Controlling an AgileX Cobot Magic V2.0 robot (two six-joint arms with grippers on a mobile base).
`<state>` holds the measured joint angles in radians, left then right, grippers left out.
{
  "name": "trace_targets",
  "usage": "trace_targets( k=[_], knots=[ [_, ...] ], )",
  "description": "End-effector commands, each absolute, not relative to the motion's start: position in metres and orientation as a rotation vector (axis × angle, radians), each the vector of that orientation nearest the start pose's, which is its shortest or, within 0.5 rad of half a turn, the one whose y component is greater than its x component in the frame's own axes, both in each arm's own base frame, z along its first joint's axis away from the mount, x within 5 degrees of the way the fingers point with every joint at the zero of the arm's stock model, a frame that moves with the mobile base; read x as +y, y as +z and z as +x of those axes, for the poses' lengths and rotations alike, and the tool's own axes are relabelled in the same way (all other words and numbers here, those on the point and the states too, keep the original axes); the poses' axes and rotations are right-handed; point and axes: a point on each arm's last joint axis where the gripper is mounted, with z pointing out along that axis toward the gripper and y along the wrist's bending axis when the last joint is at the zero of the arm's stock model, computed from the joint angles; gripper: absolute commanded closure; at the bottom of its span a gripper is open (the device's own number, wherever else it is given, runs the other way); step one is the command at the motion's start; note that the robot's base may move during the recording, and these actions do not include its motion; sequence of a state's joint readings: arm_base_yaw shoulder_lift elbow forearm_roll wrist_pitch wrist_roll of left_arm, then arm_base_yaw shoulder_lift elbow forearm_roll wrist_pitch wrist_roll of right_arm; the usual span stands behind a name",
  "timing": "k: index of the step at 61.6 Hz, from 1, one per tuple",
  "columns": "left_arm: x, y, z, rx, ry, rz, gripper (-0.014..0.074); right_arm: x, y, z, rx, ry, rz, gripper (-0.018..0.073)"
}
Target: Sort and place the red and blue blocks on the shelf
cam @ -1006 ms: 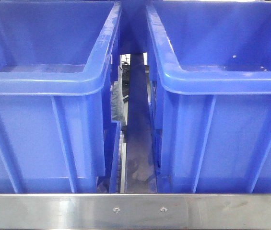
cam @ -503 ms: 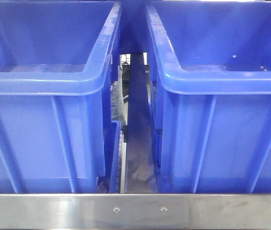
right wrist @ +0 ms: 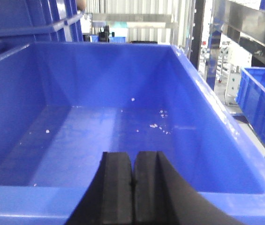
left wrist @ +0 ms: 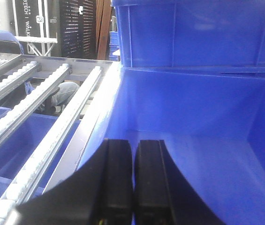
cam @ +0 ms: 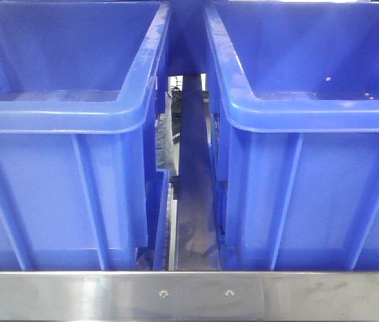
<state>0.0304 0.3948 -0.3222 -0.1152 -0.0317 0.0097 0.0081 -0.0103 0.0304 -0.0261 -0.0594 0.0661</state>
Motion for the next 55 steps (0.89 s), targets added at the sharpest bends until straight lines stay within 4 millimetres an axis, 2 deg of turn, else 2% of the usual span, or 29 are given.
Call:
trace_targets(
  k=[1,55],
  knots=[
    [0.0042,0.3142,0.0945,1.411,-0.057,-0.113,0.0472,0.0005,0.2264,0.0510,1.302,0.040,0.020,0.0509],
    [0.0042,0.3097,0.0950,1.424,-0.057,-0.114,0.0472,0.0005,0.2257,0.0512,1.309,0.040,0.021,0.0509]
  ],
)
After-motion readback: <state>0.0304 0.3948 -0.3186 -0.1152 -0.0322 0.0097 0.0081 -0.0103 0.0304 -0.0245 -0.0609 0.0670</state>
